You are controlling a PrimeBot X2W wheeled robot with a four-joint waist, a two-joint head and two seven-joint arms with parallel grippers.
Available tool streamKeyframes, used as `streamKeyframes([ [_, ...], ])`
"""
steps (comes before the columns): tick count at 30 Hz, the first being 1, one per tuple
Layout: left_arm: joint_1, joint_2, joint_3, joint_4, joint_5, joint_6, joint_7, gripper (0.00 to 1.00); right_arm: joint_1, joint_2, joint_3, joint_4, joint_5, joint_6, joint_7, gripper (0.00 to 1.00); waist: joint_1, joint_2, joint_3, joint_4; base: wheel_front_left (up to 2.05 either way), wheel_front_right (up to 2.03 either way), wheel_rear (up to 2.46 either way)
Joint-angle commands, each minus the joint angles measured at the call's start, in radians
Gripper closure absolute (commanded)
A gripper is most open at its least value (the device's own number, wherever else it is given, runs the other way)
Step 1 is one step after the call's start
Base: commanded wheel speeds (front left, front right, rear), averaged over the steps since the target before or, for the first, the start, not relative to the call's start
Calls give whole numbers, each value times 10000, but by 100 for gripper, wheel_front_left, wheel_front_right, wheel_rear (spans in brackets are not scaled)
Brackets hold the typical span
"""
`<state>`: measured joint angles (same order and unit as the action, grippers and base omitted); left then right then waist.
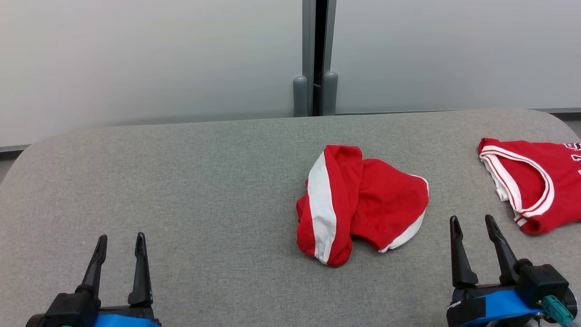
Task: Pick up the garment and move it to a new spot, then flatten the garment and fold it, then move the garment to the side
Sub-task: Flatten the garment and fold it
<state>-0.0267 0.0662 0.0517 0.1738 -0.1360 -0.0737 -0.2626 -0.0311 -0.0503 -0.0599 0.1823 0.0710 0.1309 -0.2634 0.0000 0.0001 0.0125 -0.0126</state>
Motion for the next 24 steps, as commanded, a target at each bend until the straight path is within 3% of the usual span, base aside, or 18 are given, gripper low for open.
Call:
streamKeyframes([
  [1,51,-17,58,-16,83,-61,-25,0,111,1,43,22,-25,-4,-10,0,0,-1,35,2,0,0,0],
  [11,-301,-92,100,-45,221,-147,-25,0,-864,-383,1558,613,-305,-4,-8,0,0,-1,388,23,0,0,0],
  [24,-848,-135,-330,-121,3,-40,-25,0,-2519,-949,2575,4275,-718,-4,7,0,0,-1,1176,679,0,0,0],
])
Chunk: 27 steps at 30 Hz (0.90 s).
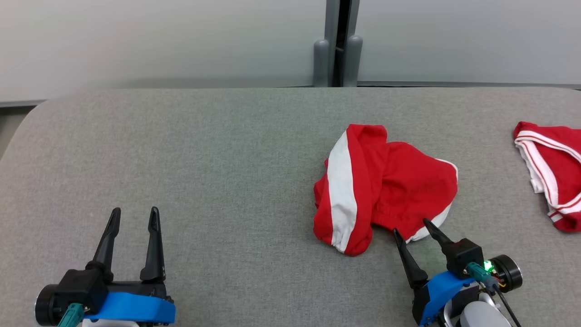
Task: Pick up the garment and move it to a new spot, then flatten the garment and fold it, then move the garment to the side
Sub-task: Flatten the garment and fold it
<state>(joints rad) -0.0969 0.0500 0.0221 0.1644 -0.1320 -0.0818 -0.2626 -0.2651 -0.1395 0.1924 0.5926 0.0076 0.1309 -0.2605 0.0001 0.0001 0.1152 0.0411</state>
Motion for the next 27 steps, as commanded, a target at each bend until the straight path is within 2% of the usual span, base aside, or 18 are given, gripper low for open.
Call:
streamKeyframes([
  [1,-180,25,-86,-26,-83,74,-25,0,-293,-98,93,457,-136,-4,-23,0,-1,-1,206,195,0,0,0],
  [7,-367,27,-226,-32,-221,194,-25,0,-864,-79,309,1923,-346,-4,-37,0,-1,-1,401,403,0,0,0],
  [8,-393,26,-249,-28,-235,220,-25,0,-932,-42,371,2152,-320,-4,-18,49,-1,-1,414,421,0,0,0],
  [9,-411,26,-267,-23,-257,243,-25,0,-984,-8,436,2361,-273,-4,-18,92,-1,-1,428,433,0,0,0],
  [10,-430,26,-286,-20,-261,261,-25,0,-1049,26,489,2495,-229,-3,-18,100,-1,-1,439,444,0,0,0],
  [16,-423,27,-390,-7,-340,338,-25,0,-1242,277,978,2293,144,-1,-24,100,-1,-1,423,491,0,0,0],
  [18,-389,27,-407,5,-374,361,-25,0,-1190,366,1480,2053,344,-3,-30,100,-1,-1,392,509,0,0,0],
  [27,-393,26,-426,37,-313,278,-25,0,-1047,763,5020,811,1617,-3,-36,100,-1,-1,229,816,0,0,0],
])
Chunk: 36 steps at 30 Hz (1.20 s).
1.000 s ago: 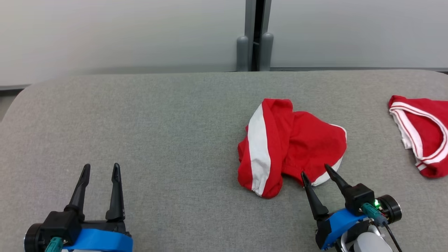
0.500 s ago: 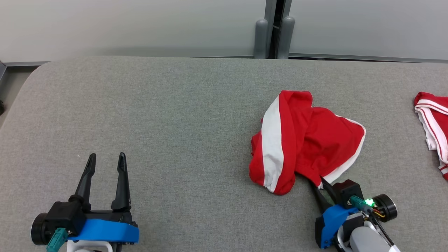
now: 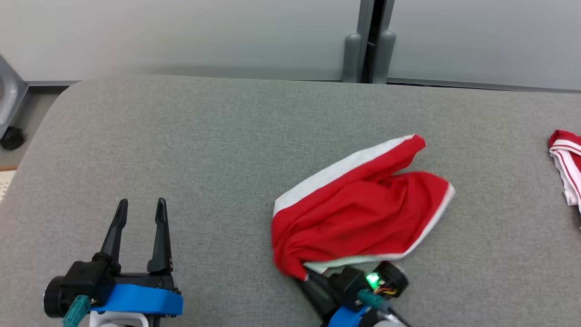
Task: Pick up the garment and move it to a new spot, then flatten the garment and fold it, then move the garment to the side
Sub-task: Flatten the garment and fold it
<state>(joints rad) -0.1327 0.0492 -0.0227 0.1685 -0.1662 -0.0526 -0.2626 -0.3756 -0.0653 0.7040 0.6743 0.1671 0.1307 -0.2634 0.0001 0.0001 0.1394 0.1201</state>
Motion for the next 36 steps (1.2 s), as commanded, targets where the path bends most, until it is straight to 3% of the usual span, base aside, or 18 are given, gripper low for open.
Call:
streamKeyframes([
  [1,-18,34,27,-11,41,-19,-25,0,-1,56,313,-121,218,-1,-8,100,-1,-1,-19,66,0,0,0],
  [9,98,33,12,34,27,-8,-25,0,-532,158,2598,-632,1698,-1,88,100,-1,-1,-61,332,0,0,0],
  [10,97,33,2,41,13,2,-25,0,-599,154,2691,-626,1846,-1,91,88,-1,-1,-61,349,0,0,0],
  [11,90,32,-9,46,0,12,-25,0,-639,154,2784,-609,1973,-1,88,51,-1,-1,-59,361,0,0,0],
  [12,88,32,-12,46,-9,22,-25,0,-648,156,2831,-602,2094,-1,80,0,-1,-1,-62,364,0,0,0],
  [17,185,33,110,73,-7,66,-25,0,-737,153,2559,-520,2214,-2,8,0,-1,-1,-155,165,0,0,0],
  [25,325,35,228,4,87,63,-25,0,-312,-386,828,-1589,1181,-2,-6,0,-1,-1,-351,-314,0,0,0],
  [36,363,36,300,-145,77,40,-25,0,879,-1568,-2989,-3022,-54,-2,133,0,-1,-1,-222,-627,0,0,0],
])
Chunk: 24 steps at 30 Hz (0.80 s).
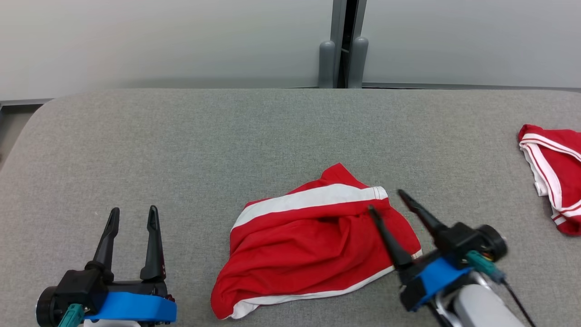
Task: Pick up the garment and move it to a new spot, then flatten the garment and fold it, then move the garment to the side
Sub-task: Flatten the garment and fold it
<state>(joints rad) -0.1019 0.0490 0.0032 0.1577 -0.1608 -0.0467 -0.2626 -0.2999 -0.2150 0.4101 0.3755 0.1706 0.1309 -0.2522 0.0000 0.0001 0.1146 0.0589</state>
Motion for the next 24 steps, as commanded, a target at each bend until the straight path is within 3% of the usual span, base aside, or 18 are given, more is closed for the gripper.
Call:
streamKeyframes([
  [1,46,35,34,-48,19,-14,-25,0,298,-140,-361,-79,-163,-4,58,0,0,-1,51,-26,0,0,0],
  [10,-115,35,-15,-107,14,50,-25,0,1338,-90,-1722,570,-496,-4,390,0,0,-1,289,-114,0,0,0],
  [21,-338,36,-84,-33,14,67,-25,0,558,256,-1308,2505,-355,-4,308,0,0,-1,527,-216,0,0,0],
  [22,-333,36,-79,-29,0,73,-25,0,490,289,-1226,2629,-303,-4,288,35,0,-1,525,-243,0,0,0],
  [23,-309,35,-77,-27,-19,89,-25,0,422,305,-1101,2770,-251,-4,277,62,0,-1,514,-280,0,0,0],
  [24,-275,35,-76,-16,-30,94,-25,0,376,305,-968,2895,-184,-4,297,100,0,-1,497,-320,0,0,0],
])
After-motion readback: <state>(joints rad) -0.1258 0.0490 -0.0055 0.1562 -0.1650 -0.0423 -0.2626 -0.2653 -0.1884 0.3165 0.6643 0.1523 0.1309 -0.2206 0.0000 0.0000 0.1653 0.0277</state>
